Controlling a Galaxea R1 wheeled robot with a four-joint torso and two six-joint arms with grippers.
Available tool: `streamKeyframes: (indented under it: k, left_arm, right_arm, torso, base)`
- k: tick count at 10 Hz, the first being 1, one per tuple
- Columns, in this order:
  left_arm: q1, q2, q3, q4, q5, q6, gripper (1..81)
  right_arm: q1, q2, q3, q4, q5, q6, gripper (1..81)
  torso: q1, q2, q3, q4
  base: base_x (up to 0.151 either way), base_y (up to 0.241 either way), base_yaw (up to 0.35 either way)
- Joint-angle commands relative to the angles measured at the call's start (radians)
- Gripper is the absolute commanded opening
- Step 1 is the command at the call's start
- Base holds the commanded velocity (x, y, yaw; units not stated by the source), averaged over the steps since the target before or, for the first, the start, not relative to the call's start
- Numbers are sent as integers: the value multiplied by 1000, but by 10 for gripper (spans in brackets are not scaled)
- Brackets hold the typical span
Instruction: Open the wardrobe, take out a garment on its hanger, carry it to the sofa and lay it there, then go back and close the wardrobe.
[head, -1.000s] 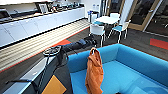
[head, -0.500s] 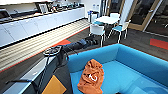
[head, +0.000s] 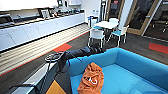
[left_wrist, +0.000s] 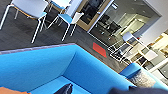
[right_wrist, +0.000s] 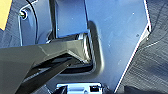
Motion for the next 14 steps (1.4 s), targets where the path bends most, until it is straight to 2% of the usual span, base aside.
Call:
streamKeyframes:
  k: [1, 2, 4, 8, 11, 14]
  left_arm:
    - [-116, 59, 130, 56, -6, 4, 811]
    - [-88, 59, 171, 64, -8, 6, 811]
    - [-13, -8, 272, 108, -6, 4, 811]
    - [96, -164, 404, 162, -11, 4, 811]
    - [137, -230, 461, 164, -17, 4, 811]
    - [173, -255, 463, 185, -20, 4, 811]
  right_arm:
    - [8, 17, 11, -1, -72, -5, 811]
    - [8, 15, 11, -1, -71, -5, 811]
    - [10, 15, 11, -1, -72, -5, 811]
    - [13, 17, 11, -1, -72, -5, 811]
    - [10, 17, 11, -1, -72, -5, 811]
    - [13, 17, 11, -1, -72, -5, 811]
  torso:
    - [0, 0, 65, 0]
    - [0, 0, 90, 0]
    - [-1, 0, 71, 0]
    - [-2, -1, 80, 0]
    - [-3, -1, 80, 0]
    - [-3, -1, 80, 0]
  base:
    - [0, 0, 0]
    - [0, 0, 0]
    - [0, 0, 0]
    - [0, 0, 0]
    - [0, 0, 0]
    - [0, 0, 0]
